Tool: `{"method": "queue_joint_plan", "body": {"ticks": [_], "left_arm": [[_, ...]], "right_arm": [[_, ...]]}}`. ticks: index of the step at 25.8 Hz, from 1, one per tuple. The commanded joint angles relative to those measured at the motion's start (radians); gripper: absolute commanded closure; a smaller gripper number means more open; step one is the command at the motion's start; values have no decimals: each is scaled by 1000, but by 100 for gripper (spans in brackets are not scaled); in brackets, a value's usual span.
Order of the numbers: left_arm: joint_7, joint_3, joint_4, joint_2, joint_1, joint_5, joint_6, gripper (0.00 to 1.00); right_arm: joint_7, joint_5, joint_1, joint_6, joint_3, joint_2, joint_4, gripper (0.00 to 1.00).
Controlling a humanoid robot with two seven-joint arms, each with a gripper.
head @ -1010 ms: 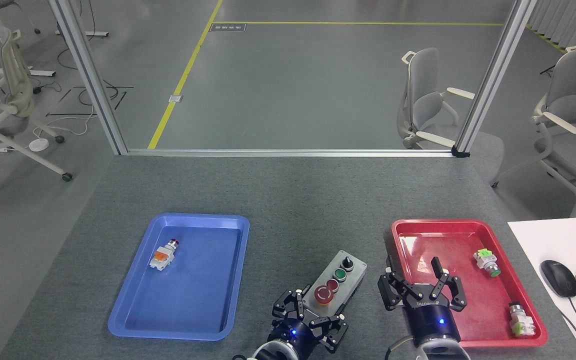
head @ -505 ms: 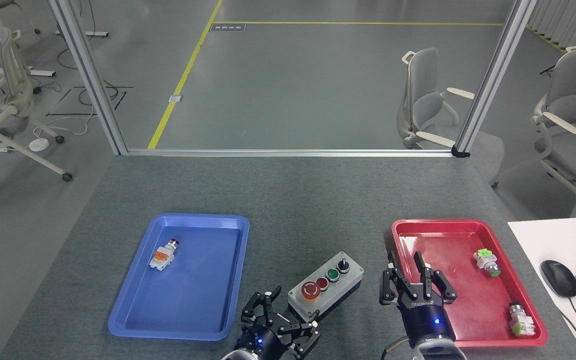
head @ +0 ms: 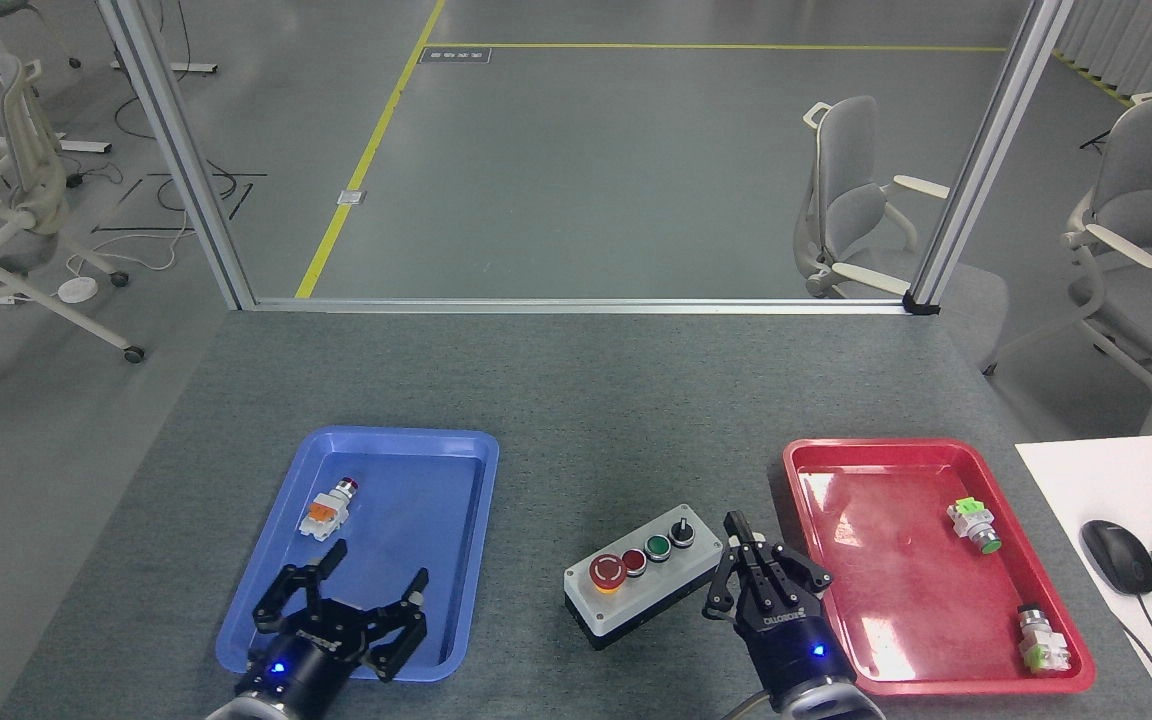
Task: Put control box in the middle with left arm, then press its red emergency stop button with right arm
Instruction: 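Release the control box between the trays and withdraw the left gripper, then press the red button on the control box with the right gripper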
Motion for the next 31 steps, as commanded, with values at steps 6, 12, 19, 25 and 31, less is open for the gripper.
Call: {"method": "queue_joint_plan", "body": {"ticks": [6,12,19,25,31], "left_arm": [[0,255,25,-17,-82,165,6,1],[-4,253,28,-17,-125,167,158,1],[-15,253,25,-18,-127,165,166,1],[-17,252,31,-17,-165,156,166,1],[-15,252,29,-17,-165,156,166,1]], "right_arm": [[0,30,-55,9,103,63,73,100],[0,67,-95,17,166,100,168,100],[0,77,-115,34,209,108,219,100],[-1,87,-115,34,212,117,308,100],[-1,87,-115,36,214,122,318,100]]}}
